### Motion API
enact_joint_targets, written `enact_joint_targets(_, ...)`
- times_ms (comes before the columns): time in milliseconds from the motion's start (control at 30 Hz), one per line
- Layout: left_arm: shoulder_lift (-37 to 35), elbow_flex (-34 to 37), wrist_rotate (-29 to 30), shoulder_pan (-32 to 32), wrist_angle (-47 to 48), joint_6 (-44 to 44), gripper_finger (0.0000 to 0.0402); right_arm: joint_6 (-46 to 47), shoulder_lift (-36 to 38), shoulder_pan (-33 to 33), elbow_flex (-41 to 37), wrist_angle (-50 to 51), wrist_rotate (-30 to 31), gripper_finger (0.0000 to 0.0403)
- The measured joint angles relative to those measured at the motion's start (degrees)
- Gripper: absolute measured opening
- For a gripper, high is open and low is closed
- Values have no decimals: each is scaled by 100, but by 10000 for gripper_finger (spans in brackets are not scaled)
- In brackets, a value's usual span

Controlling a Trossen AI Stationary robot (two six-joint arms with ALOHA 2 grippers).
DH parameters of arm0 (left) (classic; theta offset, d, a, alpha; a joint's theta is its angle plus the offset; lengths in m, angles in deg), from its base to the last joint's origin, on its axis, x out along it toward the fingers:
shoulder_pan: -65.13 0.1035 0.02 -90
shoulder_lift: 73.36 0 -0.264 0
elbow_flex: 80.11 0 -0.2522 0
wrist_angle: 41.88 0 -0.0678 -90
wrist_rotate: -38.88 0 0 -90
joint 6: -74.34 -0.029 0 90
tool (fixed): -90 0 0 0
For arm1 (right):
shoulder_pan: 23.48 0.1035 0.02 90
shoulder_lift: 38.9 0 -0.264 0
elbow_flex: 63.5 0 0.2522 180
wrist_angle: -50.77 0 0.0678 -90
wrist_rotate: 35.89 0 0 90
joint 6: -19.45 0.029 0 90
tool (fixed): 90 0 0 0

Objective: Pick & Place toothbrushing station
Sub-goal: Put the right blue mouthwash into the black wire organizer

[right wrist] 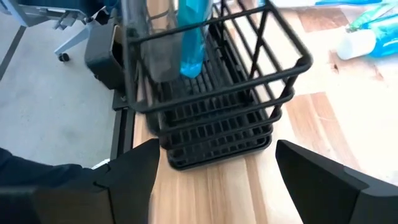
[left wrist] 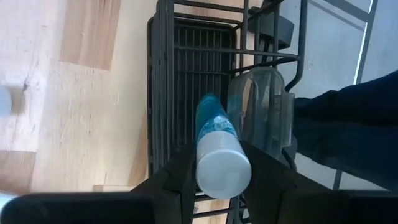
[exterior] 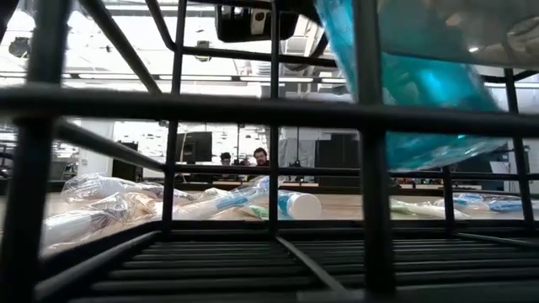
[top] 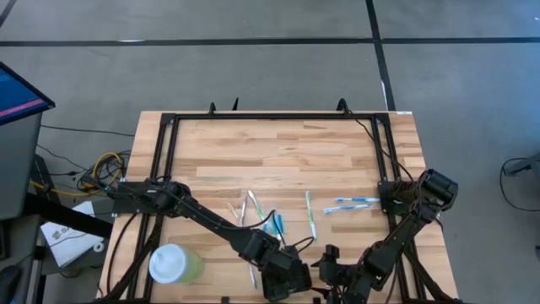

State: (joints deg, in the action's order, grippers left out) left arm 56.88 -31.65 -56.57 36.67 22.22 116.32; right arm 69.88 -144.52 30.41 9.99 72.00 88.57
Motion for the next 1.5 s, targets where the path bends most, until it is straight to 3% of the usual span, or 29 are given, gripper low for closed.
enact_joint_targets(300,4,-437,354,-49,501,-129,92,72,0,-32,-2,-33,-7,312)
enact_joint_targets(700,4,-439,555,-264,821,-487,88,1646,0,-283,-4,-66,-67,312)
enact_joint_targets(900,4,-439,544,-209,790,-574,88,1639,-17,-430,-4,-110,-458,312)
enact_joint_targets(1500,-4,-439,339,-169,854,-621,88,745,-444,-404,-5,-1681,-577,312)
